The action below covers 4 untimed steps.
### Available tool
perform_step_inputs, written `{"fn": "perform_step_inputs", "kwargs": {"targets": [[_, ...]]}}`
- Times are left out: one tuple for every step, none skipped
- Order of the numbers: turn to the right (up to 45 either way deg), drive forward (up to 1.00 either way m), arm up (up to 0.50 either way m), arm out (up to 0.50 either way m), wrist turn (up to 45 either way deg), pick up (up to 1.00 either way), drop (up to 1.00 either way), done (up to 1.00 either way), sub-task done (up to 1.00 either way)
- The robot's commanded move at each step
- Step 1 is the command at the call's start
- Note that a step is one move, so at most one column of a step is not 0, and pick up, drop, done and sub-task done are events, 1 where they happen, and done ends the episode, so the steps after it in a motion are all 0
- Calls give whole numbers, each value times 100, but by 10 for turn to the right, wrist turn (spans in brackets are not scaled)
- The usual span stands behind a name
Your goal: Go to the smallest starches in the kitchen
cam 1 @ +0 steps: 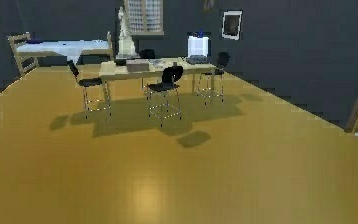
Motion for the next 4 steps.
{"fn": "perform_step_inputs", "kwargs": {"targets": [[60,0,0,0,0,0,0,0,0],[0,85,0,0,0,0,0,0,0],[450,0,0,0,0,0,0,0,0],[180,0,0,0,0,0,0,0,0]]}}
